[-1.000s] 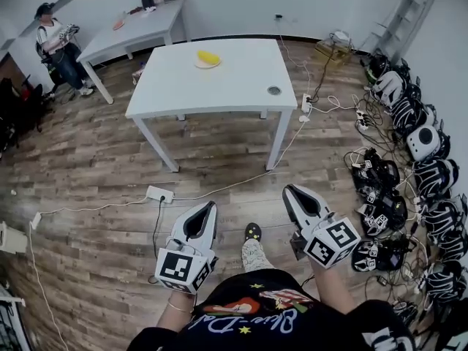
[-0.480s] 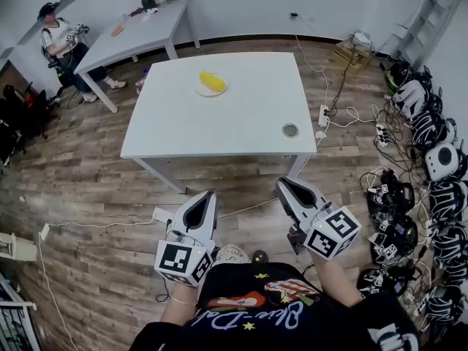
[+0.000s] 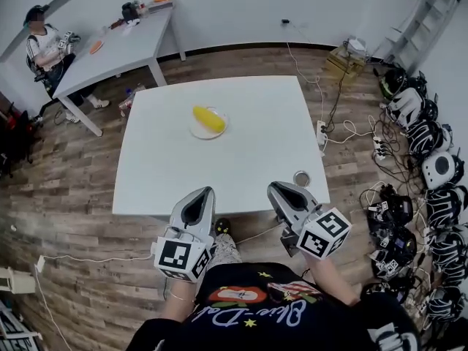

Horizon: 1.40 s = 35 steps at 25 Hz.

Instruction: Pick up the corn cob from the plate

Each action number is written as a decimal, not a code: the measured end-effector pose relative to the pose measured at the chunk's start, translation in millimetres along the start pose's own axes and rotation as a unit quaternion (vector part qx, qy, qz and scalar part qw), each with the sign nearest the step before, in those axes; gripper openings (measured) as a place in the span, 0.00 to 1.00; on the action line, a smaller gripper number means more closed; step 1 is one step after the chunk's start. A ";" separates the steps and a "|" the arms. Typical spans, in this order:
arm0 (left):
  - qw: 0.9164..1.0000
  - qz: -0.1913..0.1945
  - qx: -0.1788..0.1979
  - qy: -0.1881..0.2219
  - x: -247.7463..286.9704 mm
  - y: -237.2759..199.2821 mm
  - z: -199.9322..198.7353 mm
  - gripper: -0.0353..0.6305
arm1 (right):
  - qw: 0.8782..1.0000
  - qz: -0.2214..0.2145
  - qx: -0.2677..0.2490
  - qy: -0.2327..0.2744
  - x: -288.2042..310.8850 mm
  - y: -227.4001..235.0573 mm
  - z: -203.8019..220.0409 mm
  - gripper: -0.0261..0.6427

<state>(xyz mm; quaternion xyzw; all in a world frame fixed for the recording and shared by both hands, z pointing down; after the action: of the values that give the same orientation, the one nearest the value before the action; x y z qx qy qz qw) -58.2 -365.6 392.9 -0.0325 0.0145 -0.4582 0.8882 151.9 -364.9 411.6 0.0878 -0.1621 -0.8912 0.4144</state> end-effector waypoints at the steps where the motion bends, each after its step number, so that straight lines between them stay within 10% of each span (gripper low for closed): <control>1: 1.000 0.003 0.001 0.005 14.0 -17.0 -5.2 0.05 | 1.000 -0.005 -0.009 -0.007 23.7 7.3 -3.7 0.08; 15: 1.000 0.004 -0.001 0.011 134.4 -223.8 -23.1 0.05 | 0.972 0.001 -0.084 -0.221 357.4 109.9 38.1 0.24; 29: 0.998 -0.040 -0.036 0.020 149.8 -286.5 -5.3 0.05 | 0.893 0.028 -0.147 -0.424 429.4 162.4 117.6 0.40; 35: 0.998 -0.027 -0.048 0.019 159.0 -283.0 -1.6 0.05 | 0.900 0.048 -0.148 -0.407 427.9 167.9 113.6 0.40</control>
<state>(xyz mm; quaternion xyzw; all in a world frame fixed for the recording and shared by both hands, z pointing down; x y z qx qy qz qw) -196.1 -658.8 412.0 -0.0666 0.0528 -0.4812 0.8725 -36.2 -770.0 568.8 -0.3526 -0.1870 -0.8421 0.3627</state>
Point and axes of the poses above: the fingertips, and each gripper's own axes: x forward along the fingers, y to its right, z out of its underside, the point moved 6 cm from there along -x, backward along the fingers, and after that the axes turned 5 degrees about y, right-handed, at the moved point
